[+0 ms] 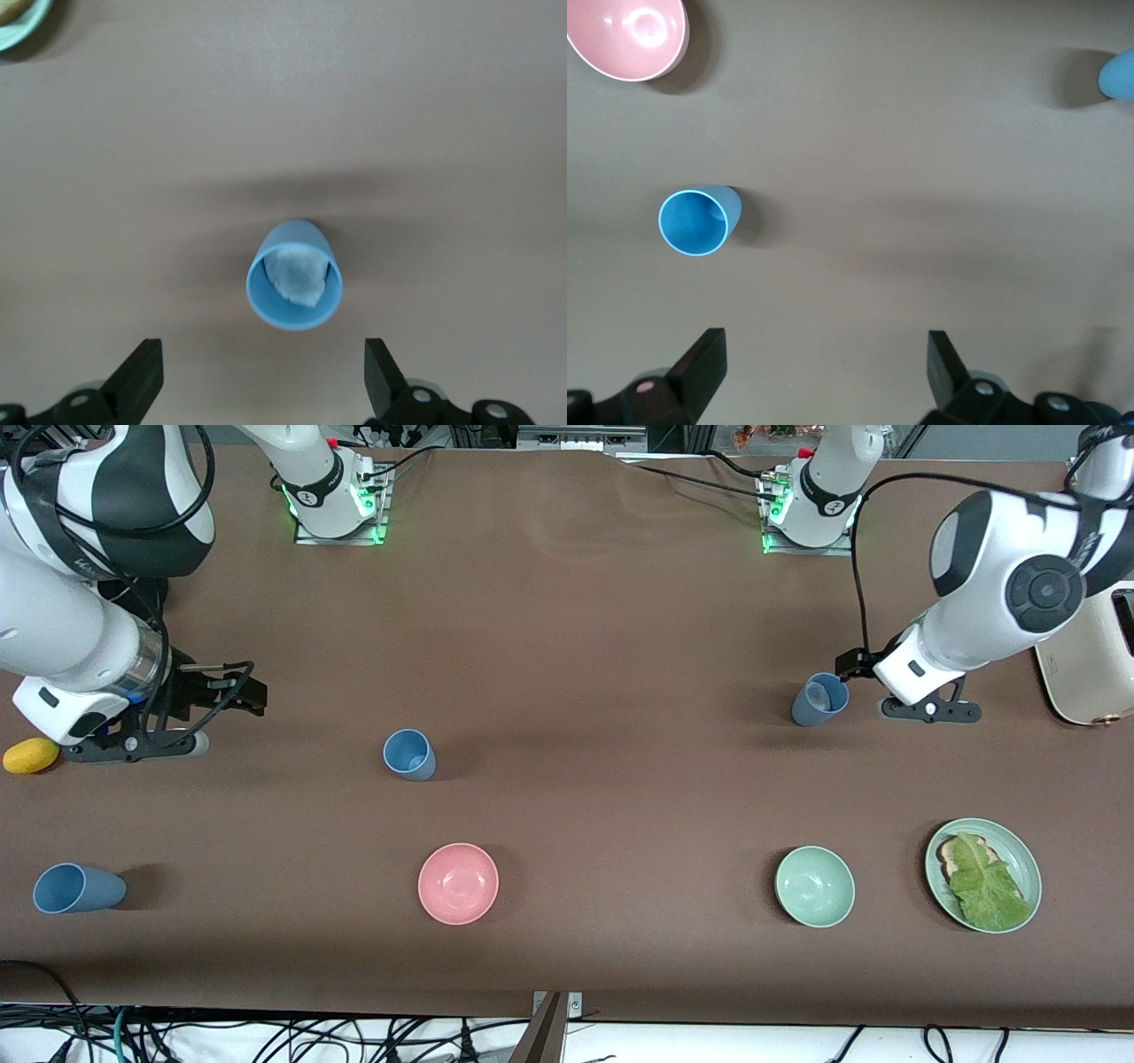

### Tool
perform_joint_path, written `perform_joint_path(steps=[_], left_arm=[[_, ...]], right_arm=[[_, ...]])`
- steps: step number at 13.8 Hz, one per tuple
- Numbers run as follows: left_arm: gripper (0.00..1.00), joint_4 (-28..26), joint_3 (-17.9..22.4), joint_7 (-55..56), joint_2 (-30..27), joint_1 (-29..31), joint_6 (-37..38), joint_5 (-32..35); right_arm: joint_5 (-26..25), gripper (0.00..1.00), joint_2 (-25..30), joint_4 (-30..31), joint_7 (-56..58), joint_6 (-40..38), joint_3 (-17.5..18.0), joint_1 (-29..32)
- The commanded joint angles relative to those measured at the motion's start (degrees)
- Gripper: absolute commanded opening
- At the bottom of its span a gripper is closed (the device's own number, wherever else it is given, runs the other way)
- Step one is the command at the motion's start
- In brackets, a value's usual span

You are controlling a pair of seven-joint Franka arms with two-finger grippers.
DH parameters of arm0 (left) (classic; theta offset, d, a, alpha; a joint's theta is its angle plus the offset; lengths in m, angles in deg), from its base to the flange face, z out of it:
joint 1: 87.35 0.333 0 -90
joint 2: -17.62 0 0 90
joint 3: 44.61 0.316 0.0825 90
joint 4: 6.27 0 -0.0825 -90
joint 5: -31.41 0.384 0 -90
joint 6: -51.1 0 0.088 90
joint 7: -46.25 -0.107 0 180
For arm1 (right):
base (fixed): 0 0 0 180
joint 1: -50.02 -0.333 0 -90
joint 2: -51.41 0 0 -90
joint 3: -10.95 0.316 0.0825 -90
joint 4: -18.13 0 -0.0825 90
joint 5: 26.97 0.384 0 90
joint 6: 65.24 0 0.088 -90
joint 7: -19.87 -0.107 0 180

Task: Stack blue cups with both arms
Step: 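Grasp the blue cup with the left gripper while the right gripper reaches out, then carry the cup toward table center while the right gripper grasps another cup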

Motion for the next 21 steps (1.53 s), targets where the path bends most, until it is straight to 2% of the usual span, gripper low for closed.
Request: perform_joint_path(steps=[1, 3, 5, 7, 9, 10, 11, 12, 15, 17, 18, 21], left_arm=[[1.00, -7.31, 0.05, -5.55, 0.16, 2.41, -9.58, -0.42], [0.99, -10.39, 0.05, -6.54, 2.18, 3.48, -14.85, -0.42], [0.91, -13.90, -0.03, -6.63, 3.24, 3.49, -20.13, -0.51], [0.64, -15.76, -0.03, -6.63, 4.99, 3.66, -23.48, -0.51], [0.10, -15.77, -0.03, -6.54, 5.97, 3.75, -23.67, -0.68], [0.00, -15.68, -0.03, -6.54, 5.97, 3.75, -23.58, -0.86], [0.00, -15.50, -0.03, -6.28, 5.97, 3.75, -23.32, -0.94], [0.00, -15.41, -0.03, -6.27, 5.97, 3.75, -23.23, -0.95], [0.00, -15.24, -0.03, -5.84, 5.53, 3.58, -22.79, -0.95], [0.00, -13.75, -0.38, -5.31, 4.66, 2.96, -20.09, -1.29], [0.00, -11.92, -1.69, -3.48, 4.57, 2.78, -17.63, -1.30], [0.00, -6.46, -11.43, 8.71, 4.91, 2.70, -12.77, -4.09]], right_arm=[[-0.38, 1.00, -0.11, -0.75, 0.14, -1.18, 0.14, -0.11], [-0.30, 1.00, -0.55, -0.75, -0.13, -0.92, 0.23, -0.81], [-0.21, 1.00, -1.59, -0.75, -0.65, -0.04, 0.23, -2.91], [1.80, 1.00, -3.44, -0.92, -0.66, 1.45, 0.14, -3.62], [4.27, 1.00, -5.81, -0.14, -0.65, 5.91, -0.12, -3.80], [4.36, 1.00, -5.91, 3.26, -0.65, 11.42, -0.73, -5.89], [4.36, 1.00, -5.91, 5.82, -2.48, 15.74, -2.83, -8.78], [4.28, 1.00, -6.87, 5.67, -5.02, 16.48, -3.72, -9.68], [4.45, 1.00, -10.46, 5.32, -5.49, 18.24, -3.90, -10.92], [4.45, 1.00, -11.00, 6.02, -5.66, 20.35, -3.99, -11.71], [4.54, 1.00, -11.44, 7.33, -5.66, 20.96, -3.99, -11.54], [4.63, 1.00, -11.09, 15.05, -5.66, 31.91, -4.08, -11.36]])
